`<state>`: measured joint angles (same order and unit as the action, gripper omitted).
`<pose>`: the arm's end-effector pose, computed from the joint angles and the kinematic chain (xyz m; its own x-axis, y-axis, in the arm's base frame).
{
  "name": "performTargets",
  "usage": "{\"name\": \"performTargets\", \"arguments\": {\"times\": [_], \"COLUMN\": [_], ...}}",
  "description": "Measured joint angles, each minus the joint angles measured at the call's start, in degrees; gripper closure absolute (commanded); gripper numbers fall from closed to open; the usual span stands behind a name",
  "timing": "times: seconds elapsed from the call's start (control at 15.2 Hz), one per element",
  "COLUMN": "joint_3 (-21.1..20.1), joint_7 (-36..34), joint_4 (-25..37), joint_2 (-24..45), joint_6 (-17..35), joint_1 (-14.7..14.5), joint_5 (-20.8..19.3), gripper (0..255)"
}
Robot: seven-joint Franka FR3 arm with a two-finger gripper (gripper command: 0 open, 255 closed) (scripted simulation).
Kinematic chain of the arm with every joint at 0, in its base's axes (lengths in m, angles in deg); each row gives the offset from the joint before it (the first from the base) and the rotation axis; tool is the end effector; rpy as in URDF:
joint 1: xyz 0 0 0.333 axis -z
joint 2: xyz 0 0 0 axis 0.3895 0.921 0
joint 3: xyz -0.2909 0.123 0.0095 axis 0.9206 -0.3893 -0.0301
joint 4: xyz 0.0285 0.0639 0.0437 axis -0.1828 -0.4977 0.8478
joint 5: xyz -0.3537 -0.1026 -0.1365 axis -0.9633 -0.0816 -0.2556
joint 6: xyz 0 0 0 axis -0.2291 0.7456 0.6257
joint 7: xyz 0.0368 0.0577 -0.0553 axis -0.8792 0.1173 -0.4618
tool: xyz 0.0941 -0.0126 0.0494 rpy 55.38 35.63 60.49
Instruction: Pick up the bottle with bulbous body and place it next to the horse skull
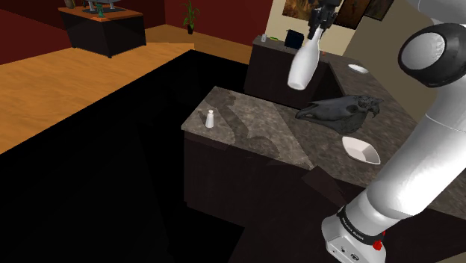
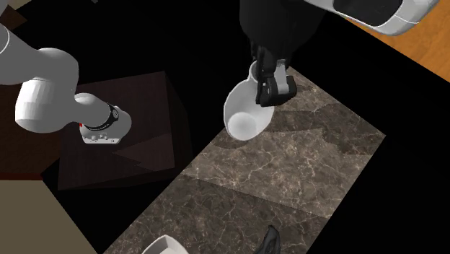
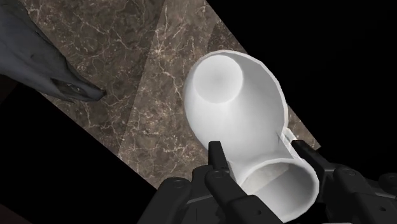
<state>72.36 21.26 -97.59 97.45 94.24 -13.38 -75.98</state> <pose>0.5308 -0.2110 0.7118 0.9938 -0.1022 0.0443 -0.1029 -0.9946 0.0127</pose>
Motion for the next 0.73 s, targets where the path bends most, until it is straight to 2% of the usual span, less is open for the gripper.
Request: {"name": "performTargets", "arguments": {"times": [0.26, 0.59, 0.73], "joint_3": [2.29, 5.20, 6.46], "joint_7": [5.63, 12.78, 15.97], "joint_4": [-1.30, 0.58, 3.18], "joint_2": [-0.63, 0.92, 2.84], "joint_6": [0.57, -0.03, -0.91], "joint_1": [3.42, 8.17, 10.60], "joint_5": [0.46, 1.77, 2.84], "gripper": [255, 255, 255]}}
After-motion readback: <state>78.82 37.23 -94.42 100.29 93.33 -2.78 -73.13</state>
